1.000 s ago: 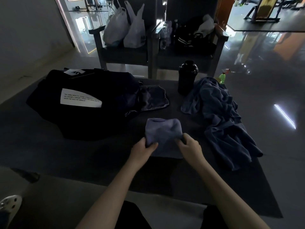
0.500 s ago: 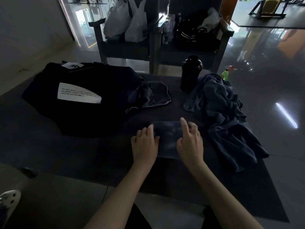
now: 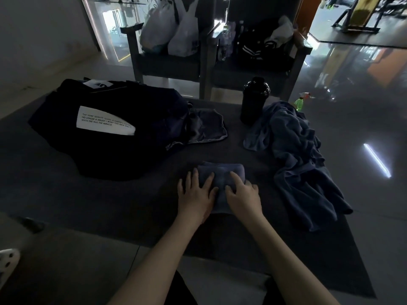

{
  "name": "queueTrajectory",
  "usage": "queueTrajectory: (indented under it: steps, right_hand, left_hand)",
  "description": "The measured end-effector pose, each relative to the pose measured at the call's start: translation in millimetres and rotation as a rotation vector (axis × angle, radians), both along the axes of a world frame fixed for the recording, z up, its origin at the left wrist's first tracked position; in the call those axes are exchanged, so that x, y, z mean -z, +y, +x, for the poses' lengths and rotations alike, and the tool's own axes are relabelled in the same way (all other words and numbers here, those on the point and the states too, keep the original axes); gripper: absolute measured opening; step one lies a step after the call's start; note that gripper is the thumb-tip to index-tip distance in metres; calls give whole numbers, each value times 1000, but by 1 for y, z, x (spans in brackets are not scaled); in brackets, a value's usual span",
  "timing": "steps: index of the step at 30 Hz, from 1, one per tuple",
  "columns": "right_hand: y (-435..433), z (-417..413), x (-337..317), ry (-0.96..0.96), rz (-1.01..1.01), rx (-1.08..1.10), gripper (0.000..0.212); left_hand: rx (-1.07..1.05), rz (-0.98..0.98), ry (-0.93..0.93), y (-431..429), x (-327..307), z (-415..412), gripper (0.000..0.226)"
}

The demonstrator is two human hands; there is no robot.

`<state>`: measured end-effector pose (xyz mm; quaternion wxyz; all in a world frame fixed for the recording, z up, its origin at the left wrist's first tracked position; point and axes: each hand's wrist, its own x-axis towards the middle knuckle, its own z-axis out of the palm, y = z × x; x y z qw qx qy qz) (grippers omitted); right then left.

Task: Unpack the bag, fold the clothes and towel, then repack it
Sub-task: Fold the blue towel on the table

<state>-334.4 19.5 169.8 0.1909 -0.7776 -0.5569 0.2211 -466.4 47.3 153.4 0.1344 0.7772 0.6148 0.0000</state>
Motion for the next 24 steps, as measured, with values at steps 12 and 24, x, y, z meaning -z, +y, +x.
queueTrajectory:
  steps: [12,24]
  right_hand:
    - [23,17,4,381,373,-39,57]
    - [119,28,18,-135,84,-180,47]
  left_hand:
    - [-196,56,-661,13,-27,16,66]
    - [55,21,-85,117,-3,22,56]
